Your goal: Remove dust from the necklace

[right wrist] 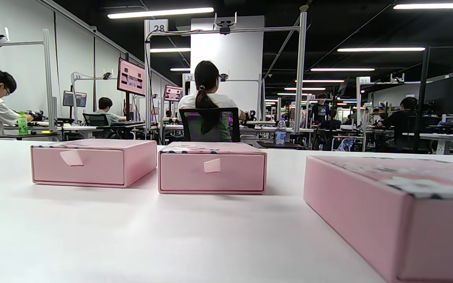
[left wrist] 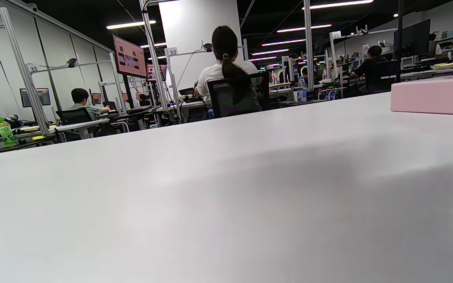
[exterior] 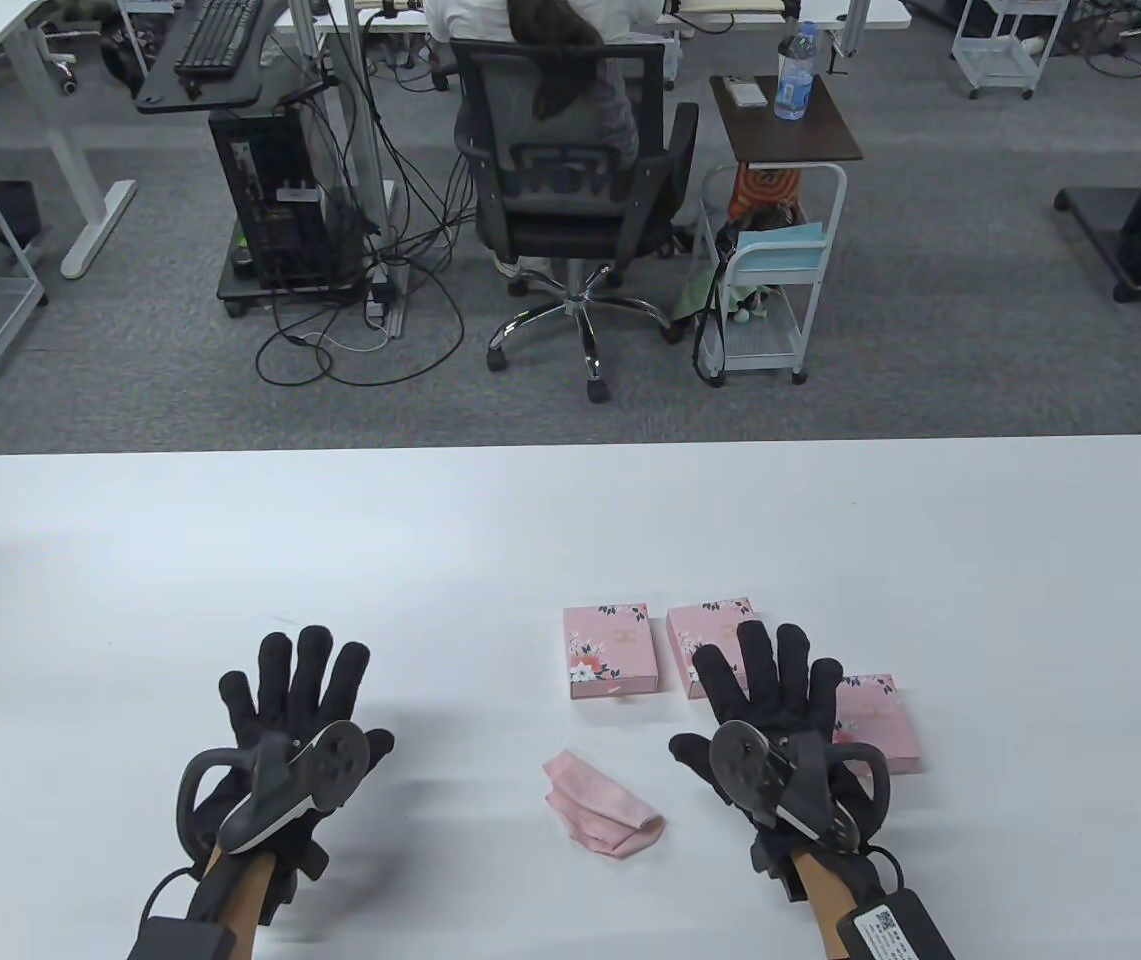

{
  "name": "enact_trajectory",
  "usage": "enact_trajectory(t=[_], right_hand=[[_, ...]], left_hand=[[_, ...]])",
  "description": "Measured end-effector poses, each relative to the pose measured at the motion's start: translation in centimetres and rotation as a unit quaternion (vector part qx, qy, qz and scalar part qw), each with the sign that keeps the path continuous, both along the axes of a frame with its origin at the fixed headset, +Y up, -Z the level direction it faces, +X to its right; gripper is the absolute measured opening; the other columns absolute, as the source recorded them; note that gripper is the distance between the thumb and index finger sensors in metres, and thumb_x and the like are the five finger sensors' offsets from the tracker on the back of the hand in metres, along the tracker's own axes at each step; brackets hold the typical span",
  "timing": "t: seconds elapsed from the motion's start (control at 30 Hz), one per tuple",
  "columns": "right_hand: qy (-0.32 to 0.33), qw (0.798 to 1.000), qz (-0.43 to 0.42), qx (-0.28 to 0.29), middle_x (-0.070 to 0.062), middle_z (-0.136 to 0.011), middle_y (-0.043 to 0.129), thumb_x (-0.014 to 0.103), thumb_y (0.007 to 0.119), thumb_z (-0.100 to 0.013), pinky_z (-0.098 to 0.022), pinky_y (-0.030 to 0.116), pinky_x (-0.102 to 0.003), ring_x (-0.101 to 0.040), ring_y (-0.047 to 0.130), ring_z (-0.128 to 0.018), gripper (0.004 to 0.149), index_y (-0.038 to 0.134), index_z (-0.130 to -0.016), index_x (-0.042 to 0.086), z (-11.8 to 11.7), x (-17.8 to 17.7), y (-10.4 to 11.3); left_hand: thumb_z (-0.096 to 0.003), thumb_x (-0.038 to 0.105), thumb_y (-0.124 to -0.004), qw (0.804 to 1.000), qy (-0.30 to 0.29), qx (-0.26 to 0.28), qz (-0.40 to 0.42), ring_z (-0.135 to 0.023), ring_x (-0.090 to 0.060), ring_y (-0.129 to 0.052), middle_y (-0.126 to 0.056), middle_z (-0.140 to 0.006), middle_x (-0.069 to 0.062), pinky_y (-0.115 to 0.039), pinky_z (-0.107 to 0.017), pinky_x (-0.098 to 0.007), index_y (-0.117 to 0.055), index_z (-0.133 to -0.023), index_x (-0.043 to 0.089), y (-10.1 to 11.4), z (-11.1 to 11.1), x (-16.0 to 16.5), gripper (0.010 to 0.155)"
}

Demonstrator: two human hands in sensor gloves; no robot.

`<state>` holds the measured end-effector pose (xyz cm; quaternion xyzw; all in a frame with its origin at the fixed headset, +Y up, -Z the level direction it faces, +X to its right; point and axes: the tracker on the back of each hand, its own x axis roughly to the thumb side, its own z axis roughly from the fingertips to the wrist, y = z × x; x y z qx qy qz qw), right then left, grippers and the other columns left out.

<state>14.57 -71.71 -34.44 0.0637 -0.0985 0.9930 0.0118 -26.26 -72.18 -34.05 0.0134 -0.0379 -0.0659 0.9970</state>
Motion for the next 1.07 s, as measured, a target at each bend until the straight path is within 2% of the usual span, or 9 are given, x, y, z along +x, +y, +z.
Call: enact_trajectory(t=[1.07], right_hand=[[0.006, 1.0, 0.005, -0.019, -0.005, -0.12, -0.001, 0.073, 0.049, -0.041, -0.082, 0.016, -0.062, -0.042, 0.002, -0.112, 0.08, 0.012, -0.106, 0.045, 0.19, -0.3, -0.55]], left_hand=[[-0.0472, 0.067, -0.034, 1.0, 0.005, -0.002, -0.007, -0.116, -0.05, -0.004, 0.003, -0.128, -0.01, -0.019, -0.079, -0.075, 0.0, -0.117, 0.033, -0.15, 0.02, -0.28, 0.085]])
